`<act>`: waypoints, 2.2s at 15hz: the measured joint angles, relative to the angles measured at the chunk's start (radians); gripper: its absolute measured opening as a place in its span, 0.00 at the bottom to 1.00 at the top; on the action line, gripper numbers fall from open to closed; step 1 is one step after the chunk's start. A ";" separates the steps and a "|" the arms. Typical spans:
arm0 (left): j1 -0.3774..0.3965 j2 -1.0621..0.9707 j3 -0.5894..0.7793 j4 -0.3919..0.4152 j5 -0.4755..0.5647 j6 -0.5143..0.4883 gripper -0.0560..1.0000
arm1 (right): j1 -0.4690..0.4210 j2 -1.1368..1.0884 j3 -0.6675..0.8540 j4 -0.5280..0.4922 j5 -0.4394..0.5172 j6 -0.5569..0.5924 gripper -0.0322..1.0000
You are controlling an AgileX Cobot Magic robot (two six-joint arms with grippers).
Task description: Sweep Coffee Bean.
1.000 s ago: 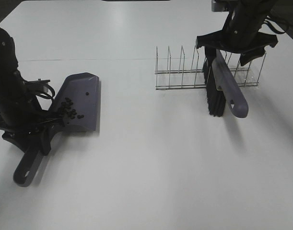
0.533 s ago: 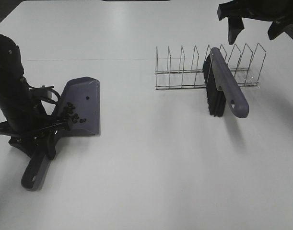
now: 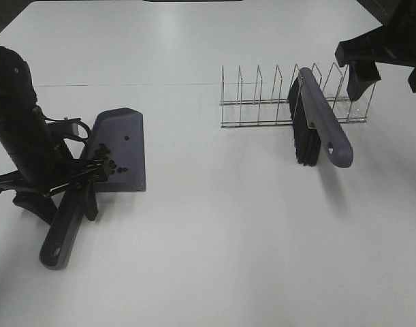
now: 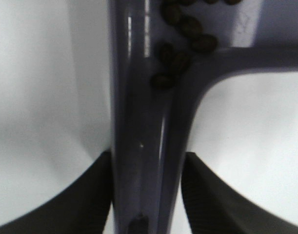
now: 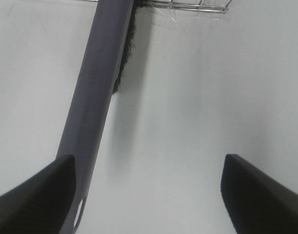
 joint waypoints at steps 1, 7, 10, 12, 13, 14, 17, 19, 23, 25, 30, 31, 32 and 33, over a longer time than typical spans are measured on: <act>0.000 -0.002 -0.004 0.000 0.008 0.001 0.75 | 0.000 -0.055 0.056 0.010 -0.014 -0.002 0.73; 0.000 -0.141 0.004 0.061 -0.022 0.001 0.86 | 0.000 -0.391 0.369 0.026 -0.025 -0.011 0.73; 0.000 -0.290 0.008 0.206 -0.028 -0.035 0.85 | 0.000 -0.648 0.567 0.027 -0.015 -0.020 0.73; 0.000 -0.404 0.062 0.324 -0.014 -0.109 0.82 | 0.000 -0.794 0.671 0.027 -0.006 -0.029 0.73; 0.000 -0.489 0.116 0.364 -0.010 -0.141 0.82 | 0.000 -0.876 0.708 0.027 0.008 -0.032 0.73; 0.000 -0.535 0.146 0.376 -0.008 -0.151 0.81 | 0.000 -0.916 0.723 0.027 0.016 -0.036 0.73; 0.000 -0.790 0.298 0.401 -0.003 -0.163 0.81 | 0.000 -1.105 0.767 0.028 0.054 -0.052 0.73; 0.000 -1.002 0.398 0.403 -0.003 -0.155 0.81 | 0.000 -1.232 0.771 0.028 0.067 -0.061 0.73; 0.000 -1.241 0.506 0.392 0.028 -0.155 0.81 | 0.000 -1.327 0.772 0.029 0.120 -0.094 0.73; 0.000 -1.388 0.570 0.384 0.053 -0.155 0.81 | 0.000 -1.395 0.791 0.032 0.161 -0.135 0.73; 0.000 -1.743 0.660 0.384 0.095 -0.154 0.81 | 0.000 -1.574 0.802 0.059 0.163 -0.174 0.73; 0.000 -1.787 0.660 0.385 0.099 -0.154 0.81 | 0.000 -1.602 0.802 0.059 0.162 -0.174 0.73; 0.000 -1.826 0.660 0.393 0.108 -0.154 0.81 | 0.000 -1.619 0.802 0.059 0.162 -0.174 0.73; 0.000 -1.855 0.666 0.415 0.126 -0.154 0.81 | 0.000 -1.622 0.802 0.059 0.163 -0.174 0.73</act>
